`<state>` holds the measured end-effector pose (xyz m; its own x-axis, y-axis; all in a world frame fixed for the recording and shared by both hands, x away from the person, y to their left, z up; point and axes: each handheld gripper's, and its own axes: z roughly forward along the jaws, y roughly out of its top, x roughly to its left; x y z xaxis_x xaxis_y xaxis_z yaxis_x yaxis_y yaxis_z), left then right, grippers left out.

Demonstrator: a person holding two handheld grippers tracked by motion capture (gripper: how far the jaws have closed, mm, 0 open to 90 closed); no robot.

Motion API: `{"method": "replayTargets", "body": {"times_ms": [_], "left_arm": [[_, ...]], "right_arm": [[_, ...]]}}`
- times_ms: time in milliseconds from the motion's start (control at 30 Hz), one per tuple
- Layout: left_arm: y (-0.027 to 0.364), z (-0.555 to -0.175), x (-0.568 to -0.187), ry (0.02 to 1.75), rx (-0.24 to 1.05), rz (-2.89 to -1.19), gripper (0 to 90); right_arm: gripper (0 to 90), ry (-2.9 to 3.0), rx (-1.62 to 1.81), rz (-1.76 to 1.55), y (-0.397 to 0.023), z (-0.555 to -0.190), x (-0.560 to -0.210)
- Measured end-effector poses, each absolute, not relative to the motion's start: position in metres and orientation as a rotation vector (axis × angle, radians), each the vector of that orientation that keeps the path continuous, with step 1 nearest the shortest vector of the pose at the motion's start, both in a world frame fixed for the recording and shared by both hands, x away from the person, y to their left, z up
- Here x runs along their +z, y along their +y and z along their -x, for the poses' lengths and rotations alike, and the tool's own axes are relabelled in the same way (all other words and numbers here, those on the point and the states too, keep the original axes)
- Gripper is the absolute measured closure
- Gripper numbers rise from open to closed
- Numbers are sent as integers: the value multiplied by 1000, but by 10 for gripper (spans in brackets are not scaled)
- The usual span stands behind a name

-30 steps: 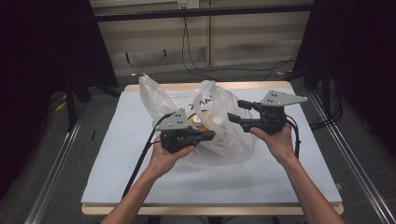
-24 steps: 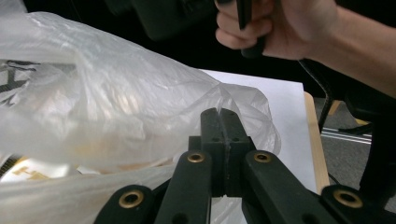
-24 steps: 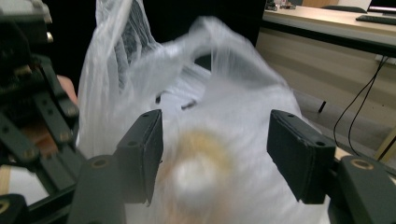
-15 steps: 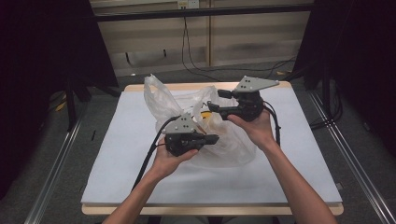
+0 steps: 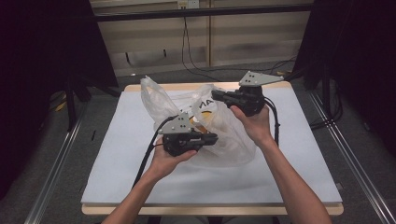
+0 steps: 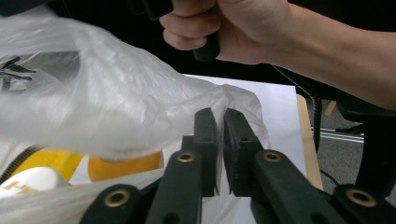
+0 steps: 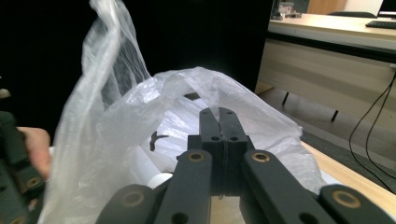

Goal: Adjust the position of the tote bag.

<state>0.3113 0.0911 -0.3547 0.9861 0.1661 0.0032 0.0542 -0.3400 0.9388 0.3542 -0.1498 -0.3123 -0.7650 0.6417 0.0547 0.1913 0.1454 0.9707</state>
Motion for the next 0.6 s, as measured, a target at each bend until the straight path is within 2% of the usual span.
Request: {"method": "replayTargets", "body": {"times_ms": [367, 600], "left_arm": [[119, -316, -337, 247, 173, -1836, 498], [148, -324, -322, 330, 215, -1769, 407]], "right_arm": [[900, 1979, 1689, -796, -181, -342, -298], [900, 1941, 1724, -791, -194, -336, -295]]}}
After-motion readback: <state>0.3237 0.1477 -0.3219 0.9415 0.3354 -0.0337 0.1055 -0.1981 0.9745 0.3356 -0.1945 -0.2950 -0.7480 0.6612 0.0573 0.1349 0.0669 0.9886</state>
